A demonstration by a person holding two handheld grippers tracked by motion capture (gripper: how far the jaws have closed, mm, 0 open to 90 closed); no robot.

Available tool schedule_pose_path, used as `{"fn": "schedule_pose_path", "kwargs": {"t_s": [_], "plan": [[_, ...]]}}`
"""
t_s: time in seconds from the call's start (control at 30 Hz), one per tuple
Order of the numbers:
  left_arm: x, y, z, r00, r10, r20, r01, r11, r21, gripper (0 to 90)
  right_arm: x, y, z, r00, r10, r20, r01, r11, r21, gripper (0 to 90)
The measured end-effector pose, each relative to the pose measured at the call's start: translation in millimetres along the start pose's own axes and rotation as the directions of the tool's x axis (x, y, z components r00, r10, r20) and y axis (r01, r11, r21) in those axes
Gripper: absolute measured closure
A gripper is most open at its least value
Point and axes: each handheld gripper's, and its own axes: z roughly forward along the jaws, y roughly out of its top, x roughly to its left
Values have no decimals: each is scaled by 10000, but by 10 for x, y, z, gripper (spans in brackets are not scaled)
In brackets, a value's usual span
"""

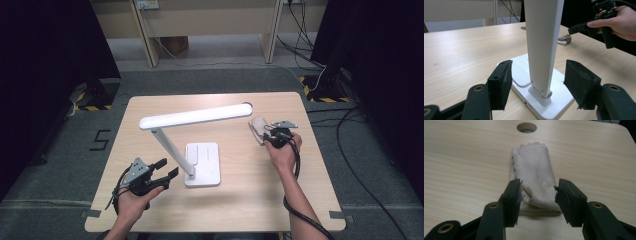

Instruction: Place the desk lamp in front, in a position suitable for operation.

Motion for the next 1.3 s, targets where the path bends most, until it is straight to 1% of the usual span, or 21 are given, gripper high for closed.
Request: {"fn": "schedule_pose_path", "kwargs": {"t_s": [0.03, 0.07, 0.13, 0.17, 0.3, 0.33, 0.4, 0.5, 0.53, 0.57, 0.63, 0.73, 0.87, 0.9, 0.93, 1.07, 1.1, 1.13, 1.2, 1.23, 1.3], "plan": [[3, -19, 1, 10000, -68, 64, 68, 10000, 13, 382, -14, -16, 38, 9999, 103, -60, -103, 9999, 82, 517], [11, -36, 0, 9999, -82, 123, 81, 10000, 57, 385, -39, -55, 118, 9994, 245, -247, -238, 9993, 284, 493], [17, -67, 0, 9997, -124, 209, 122, 9999, 95, 387, -42, -74, 152, 9991, 271, -314, -260, 9990, 352, 489], [20, -81, -1, 9993, -236, 288, 234, 9997, 73, 391, -44, -86, 181, 9992, 240, -308, -230, 9992, 331, 483], [40, -133, 3, 9989, -368, 305, 365, 9993, 118, 399, -8, -80, 248, 9989, 247, -410, -234, 9992, 335, 444], [43, -141, 3, 9988, -386, 310, 382, 9991, 159, 400, -5, -76, 266, 9993, 121, -357, -110, 9994, 325, 438], [48, -151, 3, 9988, -374, 318, 368, 9991, 187, 401, 2, -79, 299, 9994, -33, -347, 52, 9985, 538, 425], [47, -152, 7, 9987, -374, 348, 369, 9992, 172, 403, -4, -110, 352, 9995, -60, -311, 84, 9971, 751, 421], [48, -152, 9, 9985, -399, 369, 393, 9991, 158, 403, -2, -108, 354, 9995, -145, -280, 166, 9970, 762, 422], [51, -153, 11, 9974, -559, 457, 553, 9983, 161, 404, 8, -105, 354, 9996, -156, -249, 175, 9967, 794, 429], [56, -162, 16, 9949, -830, 572, 825, 9965, 120, 424, 21, -104, 357, 9991, -433, -50, 435, 9955, 845, 481], [75, -183, 13, 9949, -889, 478, 883, 9960, 135, 428, 23, -107, 344, 9993, -362, 62, 355, 9954, 892, 570], [84, -197, -2, 9967, -671, 463, 659, 9975, 270, 431, 1, -121, 331, 9964, -824, 207, 804, 9934, 823, 750], [85, -201, -5, 9969, -623, 488, 609, 9977, 302, 432, -9, -121, 331, 9960, -856, 246, 833, 9931, 828, 776], [90, -206, -8, 9971, -556, 514, 539, 9980, 340, 433, -15, -119, 330, 9966, -781, 268, 756, 9936, 841, 790], [125, -233, -18, 9980, -459, 444, 438, 9980, 460, 437, -5, -82, 332, 9935, -1107, 281, 1071, 9887, 1052, 819], [129, -236, -21, 9981, -415, 456, 393, 9981, 484, 438, -6, -77, 329, 9939, -1077, 235, 1047, 9889, 1052, 823], [129, -237, -26, 9982, -373, 469, 349, 9981, 503, 439, -4, -79, 313, 9960, -869, 196, 844, 9909, 1050, 826], [125, -240, -32, 9980, -317, 538, 287, 9980, 561, 441, -4, -93, 241, 9958, -920, -4, 917, 9921, 852, 830], [124, -246, -28, 9981, -269, 559, 237, 9981, 570, 441, -4, -93, 241, 9958, -920, -4, 917, 9921, 852, 830], [125, -259, -23, 9981, -197, 580, 157, 9976, 677, 442, -7, -106, 174, 9955, -937, -143, 945, 9928, 730, 830]]}}
